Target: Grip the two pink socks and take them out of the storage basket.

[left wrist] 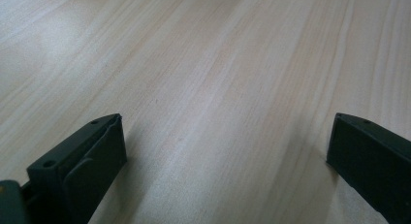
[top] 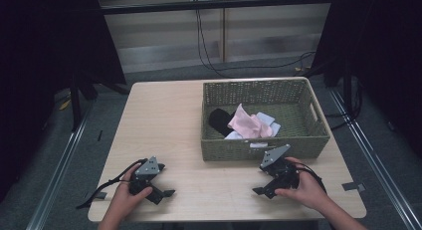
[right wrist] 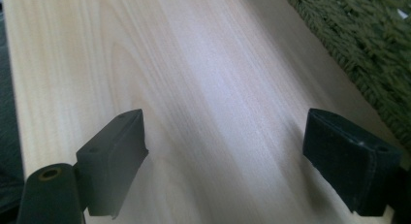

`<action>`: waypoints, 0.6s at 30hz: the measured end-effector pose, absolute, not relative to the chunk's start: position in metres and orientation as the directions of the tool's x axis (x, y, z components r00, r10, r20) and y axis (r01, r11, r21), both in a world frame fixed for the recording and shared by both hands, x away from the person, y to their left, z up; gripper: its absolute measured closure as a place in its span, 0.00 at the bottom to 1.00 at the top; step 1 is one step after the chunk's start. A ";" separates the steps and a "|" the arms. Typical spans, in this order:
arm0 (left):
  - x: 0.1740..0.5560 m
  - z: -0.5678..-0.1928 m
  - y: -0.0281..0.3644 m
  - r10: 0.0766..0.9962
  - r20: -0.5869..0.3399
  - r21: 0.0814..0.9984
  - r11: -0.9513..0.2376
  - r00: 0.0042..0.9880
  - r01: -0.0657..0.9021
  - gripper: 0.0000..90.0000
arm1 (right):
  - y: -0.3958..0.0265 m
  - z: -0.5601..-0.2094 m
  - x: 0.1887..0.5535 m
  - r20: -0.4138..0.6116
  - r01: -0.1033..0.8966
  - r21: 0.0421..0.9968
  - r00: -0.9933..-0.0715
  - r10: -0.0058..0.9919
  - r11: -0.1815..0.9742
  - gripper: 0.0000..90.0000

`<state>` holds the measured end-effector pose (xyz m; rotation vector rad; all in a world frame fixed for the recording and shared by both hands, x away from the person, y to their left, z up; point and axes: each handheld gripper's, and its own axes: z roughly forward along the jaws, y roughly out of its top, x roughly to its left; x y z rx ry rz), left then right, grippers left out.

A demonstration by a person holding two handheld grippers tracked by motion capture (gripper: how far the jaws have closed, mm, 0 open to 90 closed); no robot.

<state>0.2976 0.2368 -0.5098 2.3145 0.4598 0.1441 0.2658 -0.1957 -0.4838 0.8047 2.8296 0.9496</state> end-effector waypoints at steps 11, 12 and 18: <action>0.298 -0.510 0.237 0.368 -0.034 0.707 -0.648 0.929 0.283 0.00 | -0.198 -0.441 0.283 0.134 0.483 0.486 -0.865 0.484 0.729 0.21; 0.298 -0.510 0.237 0.369 -0.034 0.707 -0.648 0.929 0.283 0.00 | -0.199 -0.438 0.284 0.133 0.483 0.484 -0.865 0.483 0.730 0.21; 0.298 -0.510 0.237 0.368 -0.034 0.707 -0.648 0.929 0.283 0.00 | -0.198 -0.420 0.289 0.130 0.468 0.446 -0.877 0.463 0.762 0.22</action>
